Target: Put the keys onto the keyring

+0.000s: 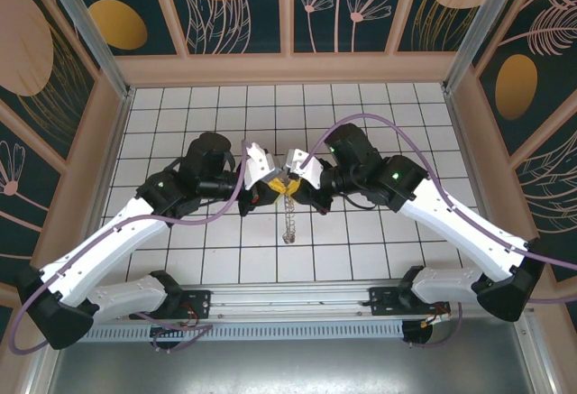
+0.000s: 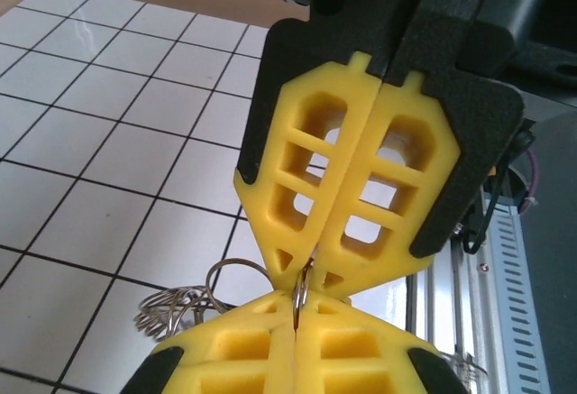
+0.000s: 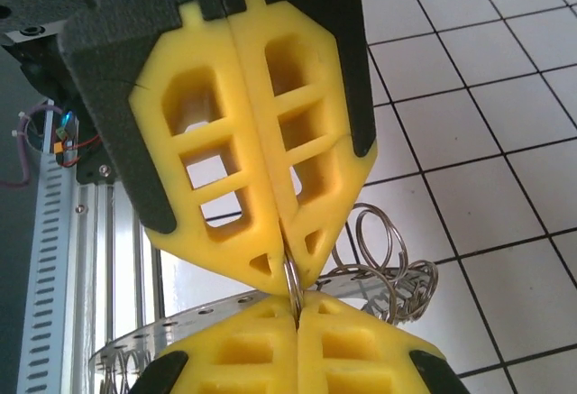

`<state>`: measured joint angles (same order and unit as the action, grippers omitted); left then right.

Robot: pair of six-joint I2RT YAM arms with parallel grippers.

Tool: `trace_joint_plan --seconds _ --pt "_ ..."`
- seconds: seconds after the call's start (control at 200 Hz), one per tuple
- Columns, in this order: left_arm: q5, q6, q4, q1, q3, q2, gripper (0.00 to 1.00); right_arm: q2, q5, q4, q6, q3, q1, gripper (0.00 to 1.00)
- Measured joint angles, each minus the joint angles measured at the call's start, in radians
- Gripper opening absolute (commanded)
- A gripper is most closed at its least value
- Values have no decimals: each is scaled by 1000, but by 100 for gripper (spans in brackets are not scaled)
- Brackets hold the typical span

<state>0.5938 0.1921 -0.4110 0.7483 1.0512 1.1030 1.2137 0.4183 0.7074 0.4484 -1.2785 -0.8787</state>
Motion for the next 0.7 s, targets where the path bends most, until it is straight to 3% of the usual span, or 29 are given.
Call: trace_joint_plan --seconds 0.13,0.295,0.365,0.701 --pt "18 -44 82 0 -57 -35 0 -10 -2 -8 -7 8 0 0" --pt "54 -133 209 0 -116 -97 0 -93 14 -113 -50 75 -6 17" --pt "73 -178 263 0 -125 -115 0 -140 23 -188 -75 117 -5 19" --pt "134 -326 466 0 -179 -162 0 -254 58 -449 -183 278 -5 12"
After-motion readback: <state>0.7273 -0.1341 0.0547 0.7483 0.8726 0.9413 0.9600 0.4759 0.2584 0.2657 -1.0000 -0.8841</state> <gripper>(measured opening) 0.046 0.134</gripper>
